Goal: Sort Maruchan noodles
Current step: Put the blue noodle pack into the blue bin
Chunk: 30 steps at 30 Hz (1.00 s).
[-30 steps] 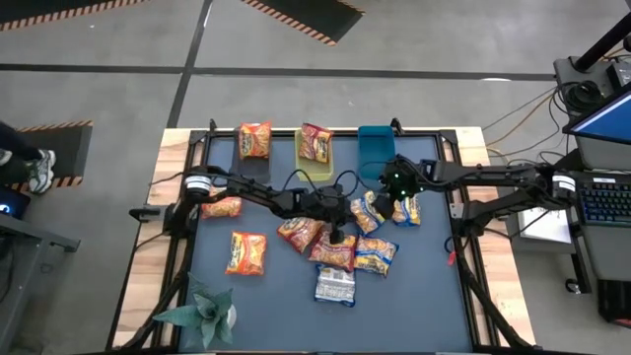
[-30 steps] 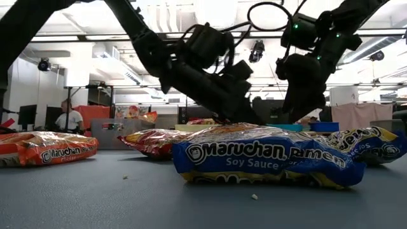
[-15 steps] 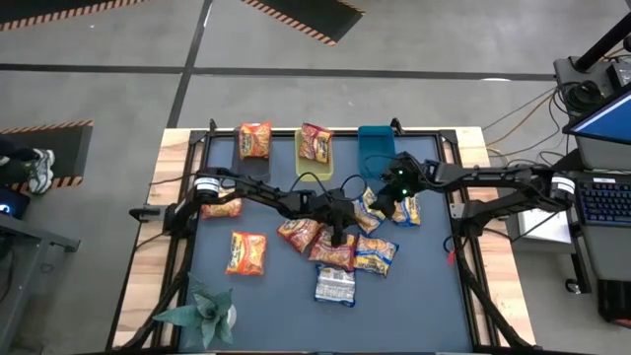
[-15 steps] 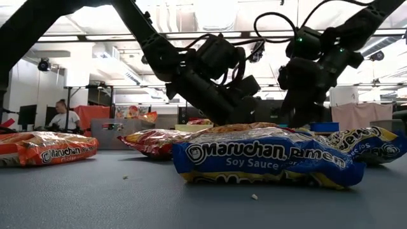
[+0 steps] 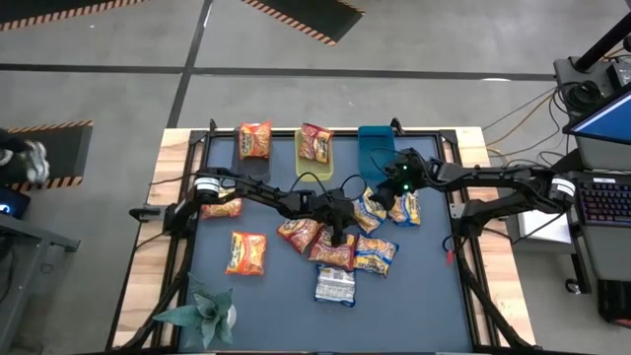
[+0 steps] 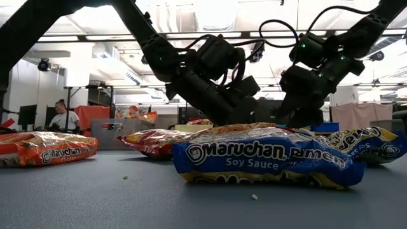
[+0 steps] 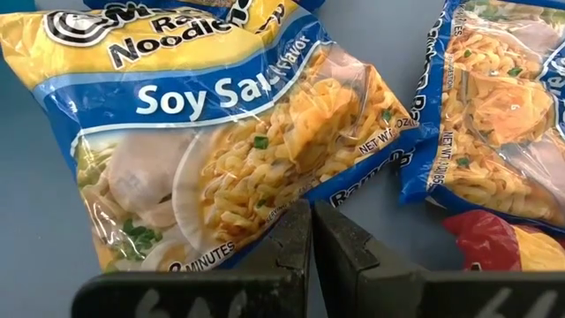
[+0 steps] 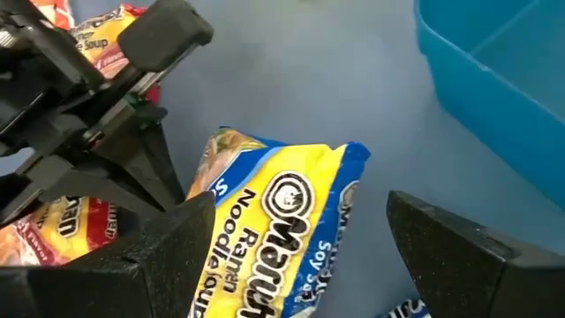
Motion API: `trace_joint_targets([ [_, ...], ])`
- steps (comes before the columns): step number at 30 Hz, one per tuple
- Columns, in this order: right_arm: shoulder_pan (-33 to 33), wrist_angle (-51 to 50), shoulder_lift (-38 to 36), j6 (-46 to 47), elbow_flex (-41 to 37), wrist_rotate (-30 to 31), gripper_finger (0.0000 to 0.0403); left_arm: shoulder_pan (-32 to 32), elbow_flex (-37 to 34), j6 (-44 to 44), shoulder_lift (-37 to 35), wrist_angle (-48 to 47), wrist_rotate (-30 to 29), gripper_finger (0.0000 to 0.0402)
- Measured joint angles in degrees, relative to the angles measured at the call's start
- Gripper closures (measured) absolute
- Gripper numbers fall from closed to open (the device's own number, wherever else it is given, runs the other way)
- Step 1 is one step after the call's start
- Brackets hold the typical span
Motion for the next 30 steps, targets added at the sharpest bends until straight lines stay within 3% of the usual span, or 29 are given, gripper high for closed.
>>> trace_joint_targets([
  [6, 0.0, 5.4, 1.0, 1.8, -2.5, -0.4, 0.0090, 0.0, 0.0, 0.0, 0.1, 0.2, 0.0, 0.0401],
  [10, 0.3, 11.0, 5.4, 2.6, -3.7, -0.1, 0.0098, 0.0, -0.1, 0.0, 0.1, 0.2, 0.0, 0.0401],
  [16, 1.0, 22.7, 12.2, 2.9, -3.5, -7.6, 0.0102, 0.0, -0.1, 0.0, 0.1, 0.2, 0.0, 0.0401],
  [30, 1.0, 23.3, 17.9, 4.8, -2.1, -11.2, 0.0111, 0.0, -0.1, 0.2, 0.1, 0.3, -0.1, 0.0401],
])
